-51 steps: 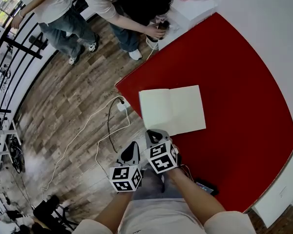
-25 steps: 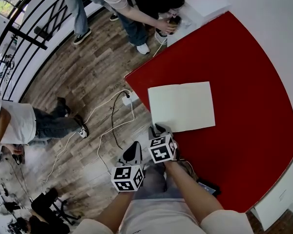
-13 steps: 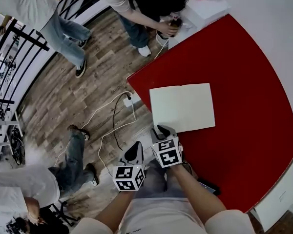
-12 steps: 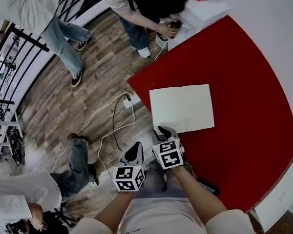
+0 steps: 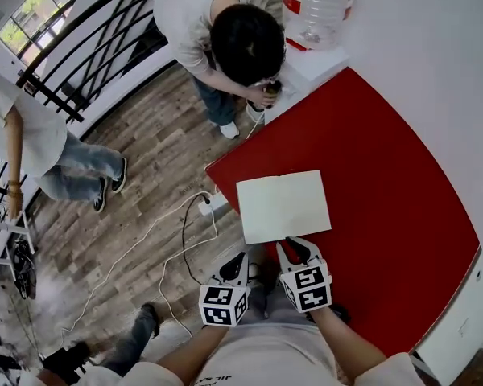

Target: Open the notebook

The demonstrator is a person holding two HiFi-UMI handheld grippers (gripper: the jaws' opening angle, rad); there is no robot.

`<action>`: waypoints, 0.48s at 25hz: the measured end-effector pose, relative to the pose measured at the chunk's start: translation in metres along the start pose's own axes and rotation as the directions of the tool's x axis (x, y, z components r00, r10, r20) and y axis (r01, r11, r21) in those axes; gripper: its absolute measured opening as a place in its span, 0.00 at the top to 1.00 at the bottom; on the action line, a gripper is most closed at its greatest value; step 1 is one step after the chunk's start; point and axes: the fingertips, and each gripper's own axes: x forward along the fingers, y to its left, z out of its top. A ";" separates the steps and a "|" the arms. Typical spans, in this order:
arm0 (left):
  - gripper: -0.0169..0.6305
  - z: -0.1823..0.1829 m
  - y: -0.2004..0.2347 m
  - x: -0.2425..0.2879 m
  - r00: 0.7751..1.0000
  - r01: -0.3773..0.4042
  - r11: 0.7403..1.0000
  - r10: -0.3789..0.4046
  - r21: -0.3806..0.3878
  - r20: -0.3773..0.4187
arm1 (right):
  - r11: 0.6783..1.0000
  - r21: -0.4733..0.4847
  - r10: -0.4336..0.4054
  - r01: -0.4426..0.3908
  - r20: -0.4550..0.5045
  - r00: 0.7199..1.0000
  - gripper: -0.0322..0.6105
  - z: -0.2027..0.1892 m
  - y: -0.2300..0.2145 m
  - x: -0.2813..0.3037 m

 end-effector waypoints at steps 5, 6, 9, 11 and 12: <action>0.96 0.012 -0.028 -0.013 0.999 0.036 0.999 -0.035 0.031 -0.004 | 0.996 0.032 -0.079 0.078 0.029 0.996 0.92 -0.001 -0.011 -0.051; 0.96 0.017 -0.030 -0.013 0.999 0.040 0.998 -0.040 0.041 0.002 | 0.995 0.039 -0.091 0.090 0.039 0.995 0.93 0.000 -0.013 -0.056; 0.96 0.027 -0.035 -0.018 0.999 0.043 0.997 -0.044 0.056 0.023 | 0.993 0.081 -0.096 0.092 0.056 0.994 0.94 -0.002 -0.012 -0.066; 0.96 0.030 -0.041 -0.021 0.998 0.047 0.997 -0.049 0.058 0.033 | 0.990 0.102 -0.103 0.096 0.071 0.992 0.94 -0.003 -0.010 -0.073; 0.96 0.031 -0.044 -0.022 0.998 0.051 0.997 -0.053 0.059 0.036 | 0.988 0.113 -0.111 0.101 0.080 0.991 0.94 -0.002 -0.011 -0.076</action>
